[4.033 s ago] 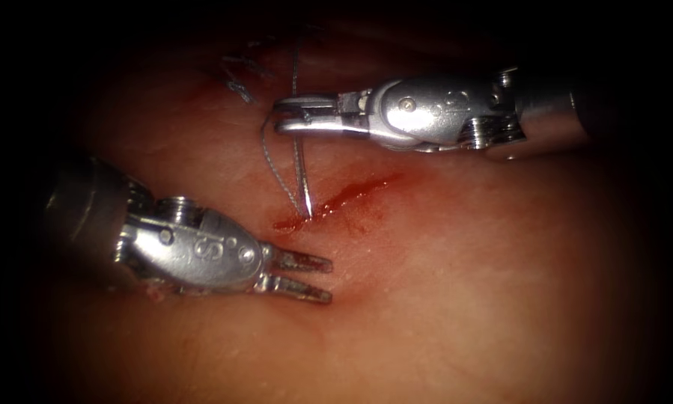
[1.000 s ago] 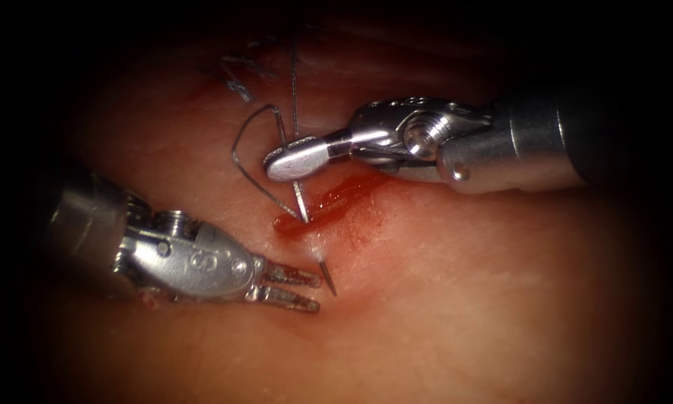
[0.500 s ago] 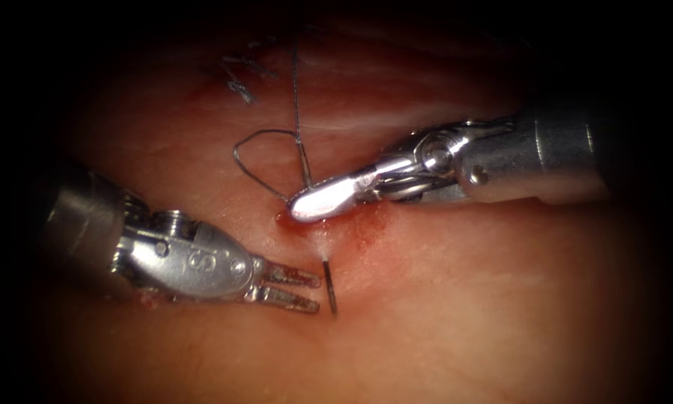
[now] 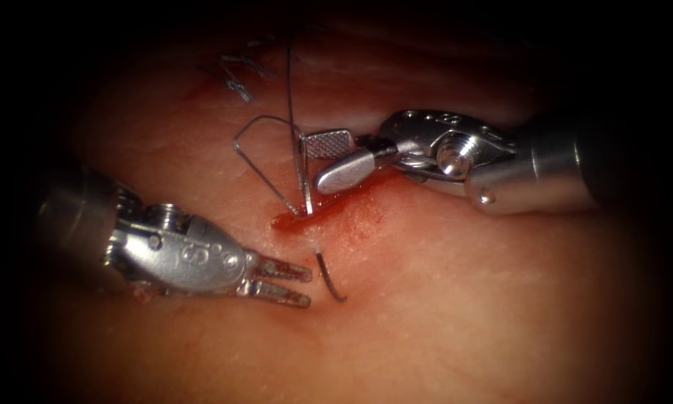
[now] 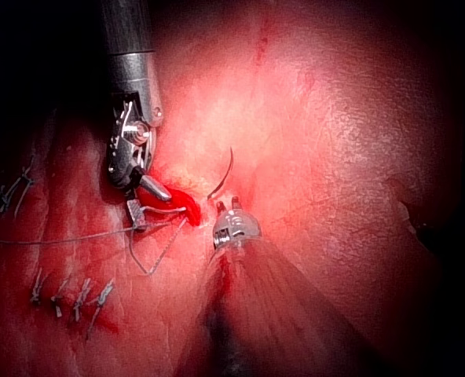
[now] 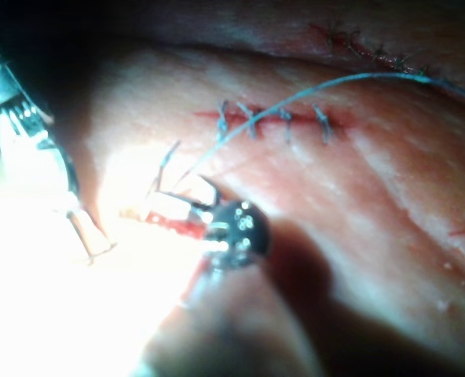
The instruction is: Wound Closure
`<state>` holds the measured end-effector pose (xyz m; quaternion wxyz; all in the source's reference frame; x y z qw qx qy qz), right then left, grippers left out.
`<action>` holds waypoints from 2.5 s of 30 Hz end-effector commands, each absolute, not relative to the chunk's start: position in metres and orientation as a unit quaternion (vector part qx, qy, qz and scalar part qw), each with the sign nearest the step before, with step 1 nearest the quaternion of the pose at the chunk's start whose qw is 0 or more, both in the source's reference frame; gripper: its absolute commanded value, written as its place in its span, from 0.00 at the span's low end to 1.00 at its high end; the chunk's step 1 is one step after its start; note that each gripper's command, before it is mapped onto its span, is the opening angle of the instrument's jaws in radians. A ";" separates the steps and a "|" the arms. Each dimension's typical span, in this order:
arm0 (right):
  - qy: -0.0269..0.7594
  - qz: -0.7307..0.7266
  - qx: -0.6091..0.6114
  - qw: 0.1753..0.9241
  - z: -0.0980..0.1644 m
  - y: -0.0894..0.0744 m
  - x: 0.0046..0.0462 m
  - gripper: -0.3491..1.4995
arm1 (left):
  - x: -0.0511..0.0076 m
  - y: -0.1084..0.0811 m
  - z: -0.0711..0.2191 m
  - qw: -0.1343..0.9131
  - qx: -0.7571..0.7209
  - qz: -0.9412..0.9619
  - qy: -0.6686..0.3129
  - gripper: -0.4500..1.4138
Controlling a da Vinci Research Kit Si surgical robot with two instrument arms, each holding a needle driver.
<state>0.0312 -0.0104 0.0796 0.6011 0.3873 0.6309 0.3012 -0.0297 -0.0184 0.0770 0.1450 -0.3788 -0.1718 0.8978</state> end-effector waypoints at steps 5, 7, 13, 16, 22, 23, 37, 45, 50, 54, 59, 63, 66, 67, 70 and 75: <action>0.627 0.314 0.392 0.595 0.079 -0.009 0.0299 0.99 | -0.0298 -0.018 0.076 0.132 -0.379 0.903 -0.150 0.20; 0.626 0.315 0.395 0.594 0.078 -0.009 0.0292 0.96 | -0.0299 -0.017 0.075 0.131 -0.390 0.901 -0.137 0.23; 0.626 0.314 0.398 0.593 0.078 -0.009 0.0282 0.93 | -0.0329 -0.017 0.071 0.123 -0.451 0.880 -0.081 0.36; 0.625 0.315 0.400 0.592 0.078 -0.009 0.0281 0.92 | -0.0341 -0.017 0.071 0.129 -0.460 0.876 -0.072 0.37; 0.625 0.315 0.400 0.592 0.078 -0.009 0.0281 0.91 | -0.0347 -0.017 0.072 0.128 -0.460 0.876 -0.065 0.37; 0.625 0.315 0.400 0.592 0.078 -0.009 0.0281 0.91 | -0.0346 -0.017 0.072 0.128 -0.460 0.876 -0.064 0.36; 0.625 0.316 0.399 0.593 0.078 -0.010 0.0286 0.90 | -0.0344 -0.017 0.074 0.150 -0.458 0.873 -0.073 0.00; 0.625 0.316 0.399 0.592 0.078 -0.010 0.0286 0.90 | -0.0334 -0.016 0.073 0.217 -0.450 0.860 -0.106 0.00; 0.625 0.316 0.400 0.590 0.077 -0.010 0.0284 0.90 | -0.0333 -0.016 0.071 0.278 -0.456 0.826 -0.179 0.00; 0.624 0.317 0.402 0.590 0.077 -0.010 0.0284 0.90 | -0.0338 -0.016 0.068 0.327 -0.471 0.768 -0.285 0.00; 0.623 0.305 0.417 0.588 0.077 -0.010 0.0285 0.90 | -0.0342 -0.017 0.063 0.336 -0.481 0.711 -0.387 0.00; 0.622 0.306 0.420 0.586 0.076 -0.011 0.0285 0.90 | -0.0341 -0.017 0.062 0.325 -0.489 0.692 -0.419 0.00; 0.621 0.305 0.421 0.586 0.076 -0.011 0.0285 0.89 | -0.0337 -0.016 0.061 0.314 -0.494 0.688 -0.429 0.00; 0.618 0.305 0.424 0.588 0.076 -0.011 0.0284 0.84 | -0.0327 -0.016 0.060 0.316 -0.497 0.684 -0.430 0.00; 0.622 0.293 0.414 0.597 0.075 -0.012 0.0283 0.68 | -0.0319 -0.015 0.059 0.317 -0.502 0.685 -0.423 0.00; 0.614 0.228 0.389 0.648 0.074 -0.012 0.0283 0.01 | -0.0295 -0.012 0.057 0.308 -0.525 0.695 -0.383 0.00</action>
